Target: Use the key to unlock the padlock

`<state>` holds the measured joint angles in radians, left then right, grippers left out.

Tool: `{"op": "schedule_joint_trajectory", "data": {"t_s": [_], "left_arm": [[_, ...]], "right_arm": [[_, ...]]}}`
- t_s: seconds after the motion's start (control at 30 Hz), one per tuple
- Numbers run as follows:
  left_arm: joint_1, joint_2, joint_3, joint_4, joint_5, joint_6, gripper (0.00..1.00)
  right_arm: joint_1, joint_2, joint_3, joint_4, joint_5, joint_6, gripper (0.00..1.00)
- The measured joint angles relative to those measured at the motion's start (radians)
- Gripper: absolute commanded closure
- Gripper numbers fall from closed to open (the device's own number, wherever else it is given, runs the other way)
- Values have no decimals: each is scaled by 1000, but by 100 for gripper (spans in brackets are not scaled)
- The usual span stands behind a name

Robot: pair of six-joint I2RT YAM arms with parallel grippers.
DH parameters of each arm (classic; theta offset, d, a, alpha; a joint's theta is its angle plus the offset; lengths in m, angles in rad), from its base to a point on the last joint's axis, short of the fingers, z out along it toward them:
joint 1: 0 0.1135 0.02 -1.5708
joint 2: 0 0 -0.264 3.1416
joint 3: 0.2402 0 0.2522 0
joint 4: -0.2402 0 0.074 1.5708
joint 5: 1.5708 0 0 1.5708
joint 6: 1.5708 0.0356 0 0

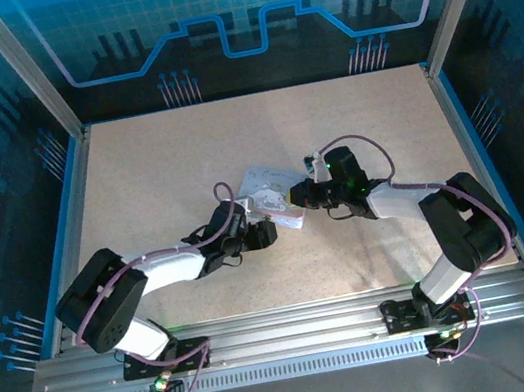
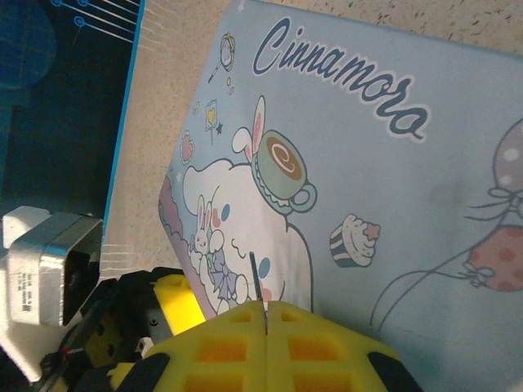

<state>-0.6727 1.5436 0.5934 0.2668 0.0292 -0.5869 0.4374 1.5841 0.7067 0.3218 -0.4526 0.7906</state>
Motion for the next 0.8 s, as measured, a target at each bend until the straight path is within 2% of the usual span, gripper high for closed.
{"op": "schedule_joint_trajectory", "data": {"t_s": [0.47,0.8], "left_arm": [[-9,127,60,106,-28,115,47],[-12,145,67,125,-21,110,53]], "right_arm": [[0,-1,0,-4,0,-7,96],[0,-1,0,-3,0,-7,96]]}}
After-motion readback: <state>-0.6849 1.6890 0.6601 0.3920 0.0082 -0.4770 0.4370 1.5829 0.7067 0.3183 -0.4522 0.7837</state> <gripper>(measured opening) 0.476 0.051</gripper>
